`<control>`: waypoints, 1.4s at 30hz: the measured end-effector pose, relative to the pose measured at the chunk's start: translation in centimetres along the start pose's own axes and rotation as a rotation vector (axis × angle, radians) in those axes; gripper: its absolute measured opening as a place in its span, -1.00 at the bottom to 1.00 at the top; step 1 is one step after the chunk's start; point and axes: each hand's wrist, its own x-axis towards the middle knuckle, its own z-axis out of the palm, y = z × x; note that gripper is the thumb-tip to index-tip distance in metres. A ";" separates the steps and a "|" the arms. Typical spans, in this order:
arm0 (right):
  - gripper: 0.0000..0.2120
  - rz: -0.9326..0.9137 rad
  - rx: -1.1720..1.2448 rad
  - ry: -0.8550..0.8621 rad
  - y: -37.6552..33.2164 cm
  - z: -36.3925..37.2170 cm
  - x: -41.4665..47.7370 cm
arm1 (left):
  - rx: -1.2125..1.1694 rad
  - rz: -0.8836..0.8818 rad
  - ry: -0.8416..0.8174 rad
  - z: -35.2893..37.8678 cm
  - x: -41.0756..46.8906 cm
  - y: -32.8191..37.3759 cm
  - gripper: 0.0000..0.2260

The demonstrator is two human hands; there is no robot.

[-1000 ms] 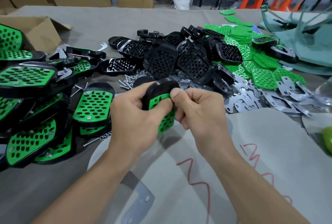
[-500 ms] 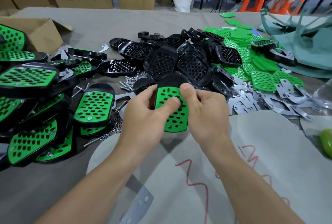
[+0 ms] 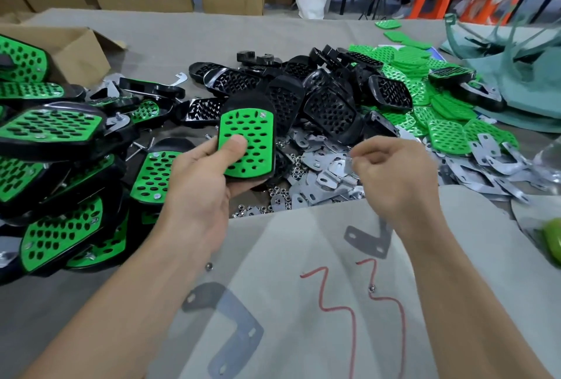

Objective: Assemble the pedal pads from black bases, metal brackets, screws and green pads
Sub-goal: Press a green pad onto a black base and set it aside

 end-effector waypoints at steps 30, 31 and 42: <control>-0.86 -0.274 -0.498 -0.201 -0.7 1.8 -1.7 | 0.321 -0.070 -0.139 0.9 -1.2 -2.6 -0.91; -0.86 -0.285 -0.494 -0.190 -0.6 1.8 -1.6 | 0.340 -0.064 -0.134 1.0 -1.3 -2.6 -0.93; -0.92 -0.209 0.118 -0.070 -2.2 1.7 -2.6 | 0.668 0.216 0.013 0.4 -0.7 -2.6 -0.87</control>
